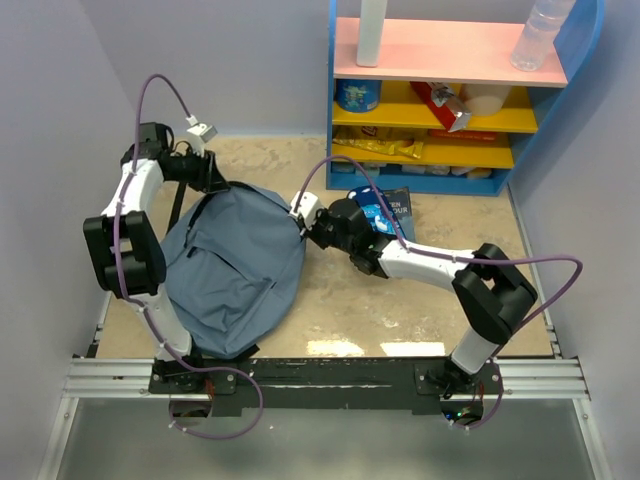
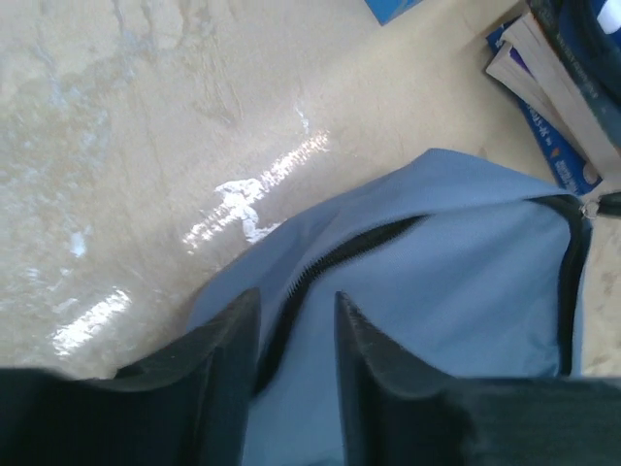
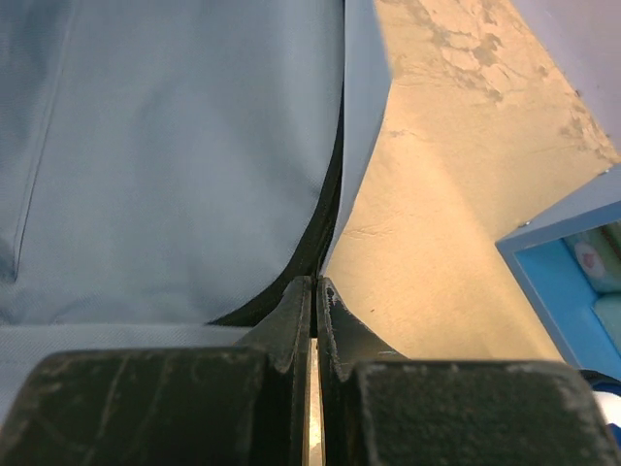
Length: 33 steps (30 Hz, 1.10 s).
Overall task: Pack the student bag
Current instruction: Unzip the student bag at the center of the board.
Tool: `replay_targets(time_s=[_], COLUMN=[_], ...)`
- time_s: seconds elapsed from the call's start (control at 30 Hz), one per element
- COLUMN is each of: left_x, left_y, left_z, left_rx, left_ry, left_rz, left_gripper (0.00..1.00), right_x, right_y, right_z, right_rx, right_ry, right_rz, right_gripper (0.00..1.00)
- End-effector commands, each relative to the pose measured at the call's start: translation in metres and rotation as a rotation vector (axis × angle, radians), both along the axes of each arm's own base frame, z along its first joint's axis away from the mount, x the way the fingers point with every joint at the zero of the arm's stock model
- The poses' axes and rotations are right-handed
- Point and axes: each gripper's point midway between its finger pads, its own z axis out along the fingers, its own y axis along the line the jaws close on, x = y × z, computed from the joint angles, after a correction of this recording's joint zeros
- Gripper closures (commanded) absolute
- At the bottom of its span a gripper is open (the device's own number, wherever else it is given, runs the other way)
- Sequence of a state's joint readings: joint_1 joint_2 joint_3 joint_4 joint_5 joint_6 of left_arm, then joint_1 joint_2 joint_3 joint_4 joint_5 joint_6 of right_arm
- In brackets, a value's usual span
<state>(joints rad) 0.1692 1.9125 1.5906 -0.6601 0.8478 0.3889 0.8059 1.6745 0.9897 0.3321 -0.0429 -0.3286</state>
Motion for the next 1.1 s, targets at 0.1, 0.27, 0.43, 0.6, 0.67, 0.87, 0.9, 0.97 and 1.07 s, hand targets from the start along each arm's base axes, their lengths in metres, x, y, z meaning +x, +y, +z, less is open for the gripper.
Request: replay_targets(time_s=[0.1,0.27,0.43,0.6,0.67,0.87,0.9,0.97,1.07], left_x=[-0.025,-0.047,-0.042,-0.036,-0.035,-0.03,-0.033,-0.032,-0.029], left_y=[-0.019,-0.056,-0.108,-0.157,-0.167,-0.171,-0.169,-0.17,-0.173], left_z=[0.066,0.076,0.05,0.02,0.011,-0.009,-0.013,-0.021,-0.025], left_rx=[-0.082,-0.098,-0.078,-0.03,-0.015,0.028,0.038,0.047,0.047], left_ry=[-0.22,-0.424,-0.578,-0.644,-0.695,-0.702,-0.683,-0.676,-0.675], left_rz=[-0.298,-0.52,-0.748,-0.95,-1.022,-1.085,-1.1,-1.124,-1.134], left_gripper=[0.32,0.13,0.09,0.08,0.08,0.11,0.12,0.19,0.27], right_x=[0.013,0.005,0.001,0.001,0.0,-0.001,-0.001,-0.001,0.0], right_y=[0.005,0.015,0.021,0.023,0.025,0.028,0.028,0.029,0.031], right_z=[0.014,0.014,0.012,0.016,0.018,0.024,0.023,0.024,0.024], right_rx=[0.017,0.047,0.083,0.087,0.093,0.096,0.093,0.093,0.093], right_ry=[-0.004,-0.013,0.006,0.003,0.003,-0.008,-0.007,-0.01,-0.012], right_rz=[-0.023,0.045,0.072,0.084,0.095,0.118,0.119,0.123,0.128], right_gripper=[1.0,1.0,1.0,1.0,1.0,1.0,1.0,1.0,1.0])
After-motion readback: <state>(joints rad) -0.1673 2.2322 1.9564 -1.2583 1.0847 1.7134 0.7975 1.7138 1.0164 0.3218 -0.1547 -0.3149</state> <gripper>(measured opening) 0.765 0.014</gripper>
